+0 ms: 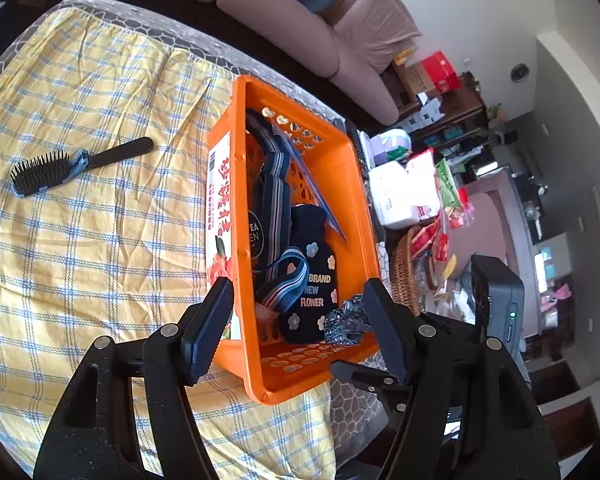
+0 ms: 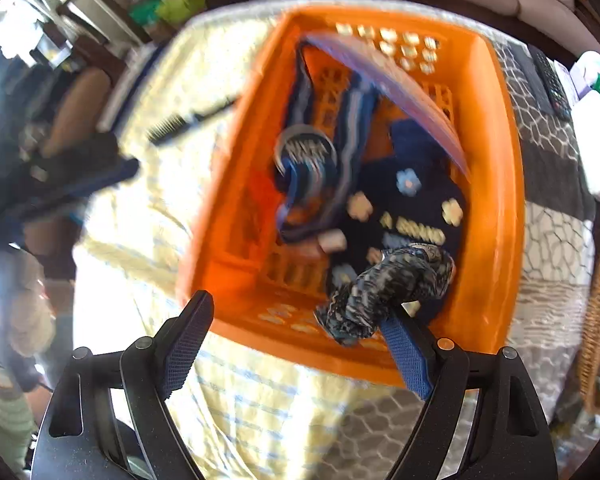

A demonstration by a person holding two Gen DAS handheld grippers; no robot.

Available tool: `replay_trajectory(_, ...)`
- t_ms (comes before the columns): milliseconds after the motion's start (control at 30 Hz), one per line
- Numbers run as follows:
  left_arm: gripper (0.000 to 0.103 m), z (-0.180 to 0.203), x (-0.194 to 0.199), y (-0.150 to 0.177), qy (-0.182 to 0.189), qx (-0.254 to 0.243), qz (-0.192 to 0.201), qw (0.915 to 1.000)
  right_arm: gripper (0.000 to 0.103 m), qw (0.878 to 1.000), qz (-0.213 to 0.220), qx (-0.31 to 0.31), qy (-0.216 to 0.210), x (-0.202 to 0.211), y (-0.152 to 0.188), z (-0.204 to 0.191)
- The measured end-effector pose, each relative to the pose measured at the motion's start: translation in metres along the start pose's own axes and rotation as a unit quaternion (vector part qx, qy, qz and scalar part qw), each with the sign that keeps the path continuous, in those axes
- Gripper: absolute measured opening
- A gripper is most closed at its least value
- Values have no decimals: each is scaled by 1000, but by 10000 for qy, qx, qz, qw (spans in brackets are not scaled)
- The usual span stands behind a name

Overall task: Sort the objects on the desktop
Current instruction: 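Open both grippers to drop the packet and scrunchie into the basket, then move both grippers back toward the black hairbrush on the cloth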

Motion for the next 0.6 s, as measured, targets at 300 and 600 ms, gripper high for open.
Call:
replay_trajectory(300, 64, 4, -5, 6, -266, -256, -137, 9992, 85, 9987, 332, -112, -361, 11, -3, -6)
replay_trajectory(600, 70, 2, 8, 18, -808, -621, -130, 9947, 85, 9985, 425, -188, -296, 16, 4, -6)
Point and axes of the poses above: each gripper's, at about its wrist camera, not at the fingertips, and x roughly against the way its jaws point, z to its right, y to its underside, the point moved 1 cm from there along -x, roughly the way its jaws point, and after that the axes turned 2 degrees about -x, right-handed, at the moved point
